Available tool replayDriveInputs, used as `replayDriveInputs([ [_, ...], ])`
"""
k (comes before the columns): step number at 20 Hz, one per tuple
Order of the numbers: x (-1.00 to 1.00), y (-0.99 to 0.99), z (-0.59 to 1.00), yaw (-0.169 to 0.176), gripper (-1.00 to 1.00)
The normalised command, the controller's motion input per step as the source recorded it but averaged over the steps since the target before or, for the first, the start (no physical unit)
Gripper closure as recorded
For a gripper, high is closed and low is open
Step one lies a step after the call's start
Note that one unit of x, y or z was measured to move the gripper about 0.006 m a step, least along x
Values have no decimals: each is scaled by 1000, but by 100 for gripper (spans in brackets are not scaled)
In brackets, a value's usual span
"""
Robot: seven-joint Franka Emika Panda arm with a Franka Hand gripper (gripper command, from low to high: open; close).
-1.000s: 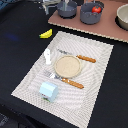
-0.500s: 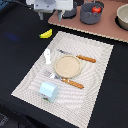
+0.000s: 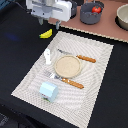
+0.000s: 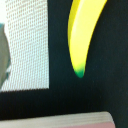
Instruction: Interact with the objects in diverse but meaningful ways.
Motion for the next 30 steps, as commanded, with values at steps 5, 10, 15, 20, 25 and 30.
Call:
replayDriveInputs([
  [5, -545, 10, -472, -51, -100],
  [10, -635, 1, -493, -25, -100],
  [15, -560, 0, -435, -18, 100],
  [20, -365, 17, -217, -3, 100],
  [25, -223, 2, -69, 0, 100],
  [30, -58, 47, 110, -7, 100],
])
